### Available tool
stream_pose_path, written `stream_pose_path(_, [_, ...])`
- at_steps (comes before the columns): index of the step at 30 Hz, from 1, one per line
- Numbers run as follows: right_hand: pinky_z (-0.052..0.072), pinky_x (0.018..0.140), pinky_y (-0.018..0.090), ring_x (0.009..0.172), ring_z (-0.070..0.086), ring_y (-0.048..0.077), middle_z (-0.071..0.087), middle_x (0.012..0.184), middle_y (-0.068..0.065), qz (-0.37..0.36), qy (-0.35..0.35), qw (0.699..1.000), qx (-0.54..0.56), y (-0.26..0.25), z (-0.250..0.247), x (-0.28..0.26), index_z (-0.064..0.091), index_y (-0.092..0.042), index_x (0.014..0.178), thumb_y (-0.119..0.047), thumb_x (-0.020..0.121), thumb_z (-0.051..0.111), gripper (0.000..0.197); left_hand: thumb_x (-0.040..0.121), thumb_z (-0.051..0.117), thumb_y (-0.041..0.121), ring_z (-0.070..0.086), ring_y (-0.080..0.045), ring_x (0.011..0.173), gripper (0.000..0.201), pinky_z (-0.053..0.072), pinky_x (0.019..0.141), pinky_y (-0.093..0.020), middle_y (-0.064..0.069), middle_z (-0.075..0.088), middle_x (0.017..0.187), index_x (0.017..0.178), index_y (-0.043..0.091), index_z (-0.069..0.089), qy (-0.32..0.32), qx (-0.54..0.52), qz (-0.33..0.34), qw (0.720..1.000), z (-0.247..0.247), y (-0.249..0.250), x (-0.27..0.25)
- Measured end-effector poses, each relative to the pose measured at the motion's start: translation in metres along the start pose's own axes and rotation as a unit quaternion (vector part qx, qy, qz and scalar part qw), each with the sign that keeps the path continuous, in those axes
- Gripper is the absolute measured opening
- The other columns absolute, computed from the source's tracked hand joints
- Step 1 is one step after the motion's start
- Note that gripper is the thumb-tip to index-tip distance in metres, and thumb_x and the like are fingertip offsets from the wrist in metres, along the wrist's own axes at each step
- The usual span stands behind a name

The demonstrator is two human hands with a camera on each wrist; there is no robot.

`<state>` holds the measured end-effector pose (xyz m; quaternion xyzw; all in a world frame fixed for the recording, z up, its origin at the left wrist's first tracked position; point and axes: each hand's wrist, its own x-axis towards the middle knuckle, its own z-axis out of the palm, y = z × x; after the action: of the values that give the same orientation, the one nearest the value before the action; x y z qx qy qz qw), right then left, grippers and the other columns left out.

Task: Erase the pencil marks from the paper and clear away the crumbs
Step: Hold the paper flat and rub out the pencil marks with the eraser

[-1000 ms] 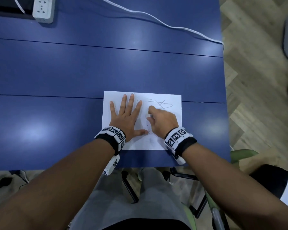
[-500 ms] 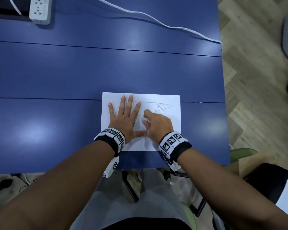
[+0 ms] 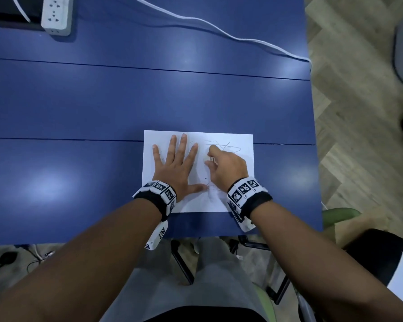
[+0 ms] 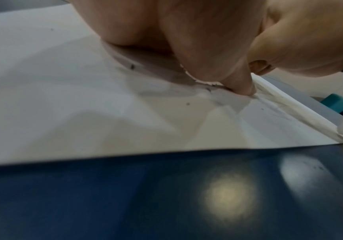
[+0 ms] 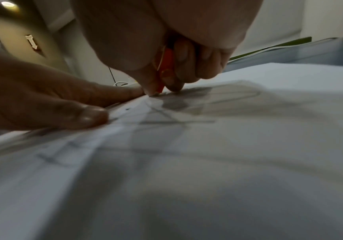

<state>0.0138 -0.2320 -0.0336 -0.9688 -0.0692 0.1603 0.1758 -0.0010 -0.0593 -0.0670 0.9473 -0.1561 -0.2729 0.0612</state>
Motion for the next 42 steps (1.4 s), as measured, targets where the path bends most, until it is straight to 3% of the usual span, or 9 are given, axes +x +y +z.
stream_pose_path(5, [0.045,0.062,0.031,0.069,0.058,0.023,0.064,0.078,-0.003,-0.011,-0.040,0.999,-0.012,-0.010,0.005,-0.017,0.047,-0.021,0.103,-0.030,0.095,0.051,0.012,0.063,0.007,0.097,-0.039,-0.032,0.145,0.121,-0.012,0.114,-0.072,-0.006,-0.048,0.154,0.154,0.025,-0.029,-0.015,0.007,-0.004,1.000,-0.003,0.000,-0.001])
stream_pose_path(10, [0.040,0.062,0.030,0.074,0.060,0.027,0.067,0.083,0.001,0.023,0.003,1.000,0.001,0.002,-0.003,0.006,0.049,-0.020,0.104,-0.028,0.095,0.052,0.012,0.071,0.022,0.096,-0.042,-0.031,0.143,0.120,-0.015,0.113,-0.072,-0.005,-0.048,0.154,0.155,0.026,-0.029,-0.010,-0.010,0.002,1.000,-0.003,0.001,-0.001])
stream_pose_path(14, [0.046,0.063,0.030,0.069,0.059,0.023,0.065,0.080,-0.002,-0.013,-0.036,0.999,-0.009,-0.007,0.002,-0.012,0.049,-0.021,0.105,-0.030,0.095,0.052,0.014,0.062,0.005,0.097,-0.040,-0.032,0.144,0.122,-0.012,0.114,-0.073,-0.007,-0.047,0.155,0.154,0.025,-0.029,-0.019,0.002,-0.004,1.000,-0.004,0.000,-0.002])
stream_pose_path(17, [0.051,0.067,0.033,0.073,0.061,0.024,0.067,0.083,-0.003,-0.023,-0.029,0.999,-0.022,0.001,-0.002,-0.004,0.048,-0.022,0.104,-0.031,0.096,0.052,0.013,0.068,0.016,0.096,-0.040,-0.032,0.144,0.120,-0.013,0.113,-0.073,-0.006,-0.047,0.155,0.155,0.026,-0.028,-0.016,-0.003,-0.001,1.000,-0.005,0.001,-0.001])
stream_pose_path(21, [0.046,0.064,0.033,0.076,0.061,0.028,0.067,0.082,0.000,0.016,0.003,1.000,0.010,0.009,-0.004,0.007,0.051,-0.021,0.103,-0.028,0.094,0.054,0.012,0.075,0.030,0.093,-0.042,-0.030,0.144,0.119,-0.015,0.113,-0.072,-0.005,-0.048,0.154,0.155,0.027,-0.028,-0.011,-0.007,0.001,1.000,-0.004,0.000,-0.002])
stream_pose_path(26, [0.051,0.068,0.034,0.080,0.064,0.025,0.070,0.092,-0.005,-0.045,-0.050,0.998,-0.020,0.006,0.002,-0.012,0.048,-0.024,0.105,-0.032,0.095,0.052,0.013,0.074,0.027,0.094,-0.040,-0.032,0.144,0.120,-0.013,0.113,-0.073,-0.007,-0.048,0.154,0.155,0.025,-0.029,-0.010,0.007,-0.004,1.000,-0.003,0.001,-0.001])
stream_pose_path(31, [0.045,0.065,0.031,0.076,0.061,0.026,0.067,0.083,-0.002,0.005,-0.005,1.000,0.016,0.009,-0.007,0.000,0.052,-0.021,0.103,-0.029,0.095,0.055,0.012,0.075,0.030,0.093,-0.041,-0.031,0.144,0.120,-0.013,0.113,-0.073,-0.006,-0.048,0.154,0.154,0.026,-0.029,-0.014,0.001,-0.002,1.000,-0.004,0.001,-0.001])
stream_pose_path(35, [0.051,0.070,0.033,0.078,0.063,0.023,0.068,0.087,-0.004,-0.037,-0.080,0.996,-0.018,-0.002,-0.002,-0.021,0.050,-0.023,0.109,-0.034,0.097,0.050,0.016,0.070,0.018,0.095,-0.041,-0.033,0.144,0.119,-0.013,0.113,-0.073,-0.007,-0.050,0.152,0.152,0.025,-0.032,-0.022,0.015,-0.008,1.000,-0.004,0.002,-0.001])
stream_pose_path(42, [0.052,0.070,0.034,0.077,0.062,0.026,0.069,0.085,-0.002,0.006,-0.023,1.000,0.011,0.004,-0.001,-0.011,0.051,-0.022,0.105,-0.031,0.095,0.054,0.014,0.076,0.029,0.093,-0.043,-0.032,0.143,0.119,-0.014,0.113,-0.072,-0.006,-0.050,0.152,0.153,0.026,-0.032,-0.021,0.008,-0.007,1.000,-0.006,0.002,-0.002])
